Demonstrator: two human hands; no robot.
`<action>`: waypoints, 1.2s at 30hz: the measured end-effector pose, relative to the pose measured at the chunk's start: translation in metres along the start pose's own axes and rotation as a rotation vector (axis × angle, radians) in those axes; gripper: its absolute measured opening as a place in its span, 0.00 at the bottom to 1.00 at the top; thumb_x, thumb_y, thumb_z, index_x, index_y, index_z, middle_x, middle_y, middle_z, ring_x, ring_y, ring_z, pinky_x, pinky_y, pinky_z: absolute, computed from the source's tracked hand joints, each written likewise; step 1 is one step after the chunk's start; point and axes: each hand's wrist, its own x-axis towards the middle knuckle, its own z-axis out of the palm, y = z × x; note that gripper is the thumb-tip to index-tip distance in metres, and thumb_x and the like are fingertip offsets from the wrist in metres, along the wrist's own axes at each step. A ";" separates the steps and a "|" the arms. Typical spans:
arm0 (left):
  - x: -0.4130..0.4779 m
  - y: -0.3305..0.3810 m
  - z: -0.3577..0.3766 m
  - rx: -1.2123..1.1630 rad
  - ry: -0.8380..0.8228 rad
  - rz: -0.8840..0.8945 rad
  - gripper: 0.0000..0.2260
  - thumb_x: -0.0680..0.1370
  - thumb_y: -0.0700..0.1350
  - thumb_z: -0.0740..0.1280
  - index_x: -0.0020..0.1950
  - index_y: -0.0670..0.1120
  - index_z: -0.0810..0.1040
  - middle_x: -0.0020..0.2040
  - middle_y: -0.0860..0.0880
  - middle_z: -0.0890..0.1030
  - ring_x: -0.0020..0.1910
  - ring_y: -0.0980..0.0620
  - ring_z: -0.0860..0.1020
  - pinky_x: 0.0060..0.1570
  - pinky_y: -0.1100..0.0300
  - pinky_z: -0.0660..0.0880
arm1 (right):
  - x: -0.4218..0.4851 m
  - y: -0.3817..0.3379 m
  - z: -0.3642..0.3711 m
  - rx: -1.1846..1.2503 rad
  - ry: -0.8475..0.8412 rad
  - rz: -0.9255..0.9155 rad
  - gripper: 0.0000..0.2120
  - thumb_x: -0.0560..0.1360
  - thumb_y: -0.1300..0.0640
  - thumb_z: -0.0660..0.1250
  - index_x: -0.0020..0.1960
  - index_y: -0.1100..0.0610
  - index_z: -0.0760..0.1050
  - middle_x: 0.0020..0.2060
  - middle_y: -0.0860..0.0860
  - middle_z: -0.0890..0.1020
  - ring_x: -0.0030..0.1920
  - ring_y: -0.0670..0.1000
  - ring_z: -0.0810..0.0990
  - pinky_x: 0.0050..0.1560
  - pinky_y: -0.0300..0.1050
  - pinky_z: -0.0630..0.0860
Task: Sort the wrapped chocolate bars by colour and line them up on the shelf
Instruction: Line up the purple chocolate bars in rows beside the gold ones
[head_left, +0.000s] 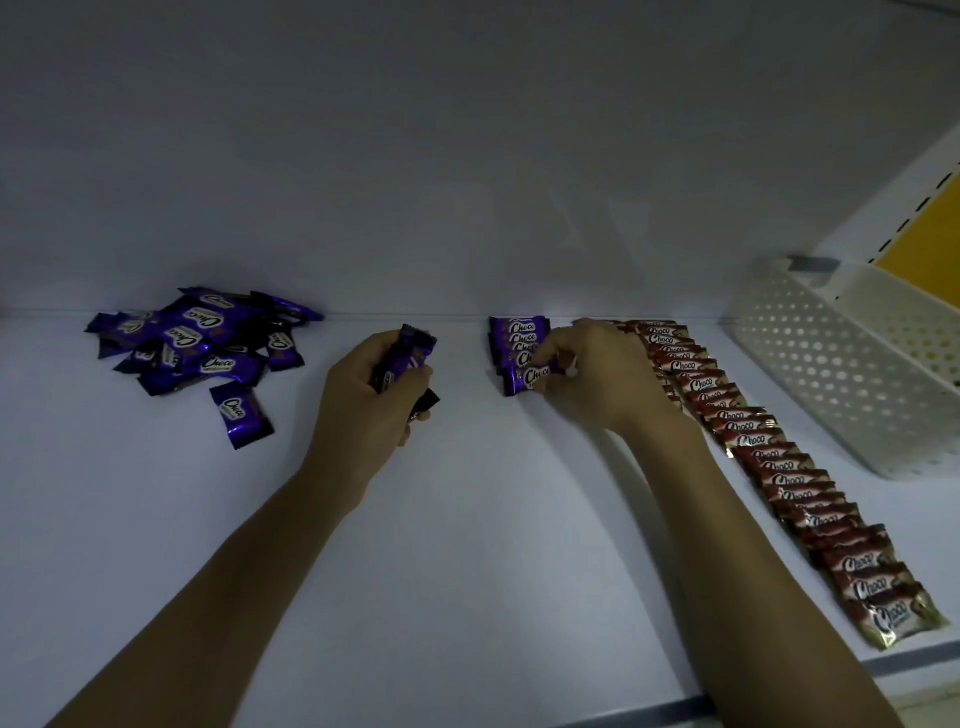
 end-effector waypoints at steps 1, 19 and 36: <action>-0.001 0.001 0.000 -0.009 -0.016 0.001 0.11 0.78 0.33 0.64 0.54 0.48 0.78 0.33 0.48 0.76 0.26 0.61 0.74 0.21 0.68 0.66 | 0.001 0.000 0.002 0.000 0.018 0.006 0.09 0.70 0.50 0.73 0.49 0.48 0.80 0.43 0.49 0.78 0.48 0.52 0.75 0.48 0.43 0.64; -0.004 0.007 0.000 -0.025 -0.035 -0.017 0.14 0.76 0.39 0.69 0.58 0.54 0.75 0.40 0.48 0.81 0.27 0.57 0.77 0.21 0.65 0.67 | -0.012 -0.053 -0.011 1.270 -0.070 0.252 0.06 0.75 0.66 0.65 0.41 0.58 0.75 0.34 0.51 0.82 0.35 0.48 0.81 0.36 0.39 0.73; -0.002 0.009 0.001 -0.076 0.023 -0.089 0.05 0.80 0.43 0.64 0.53 0.51 0.78 0.33 0.50 0.77 0.23 0.57 0.71 0.22 0.66 0.66 | -0.011 -0.018 -0.017 0.077 -0.324 0.023 0.08 0.69 0.50 0.74 0.47 0.46 0.80 0.43 0.44 0.78 0.45 0.46 0.74 0.51 0.44 0.69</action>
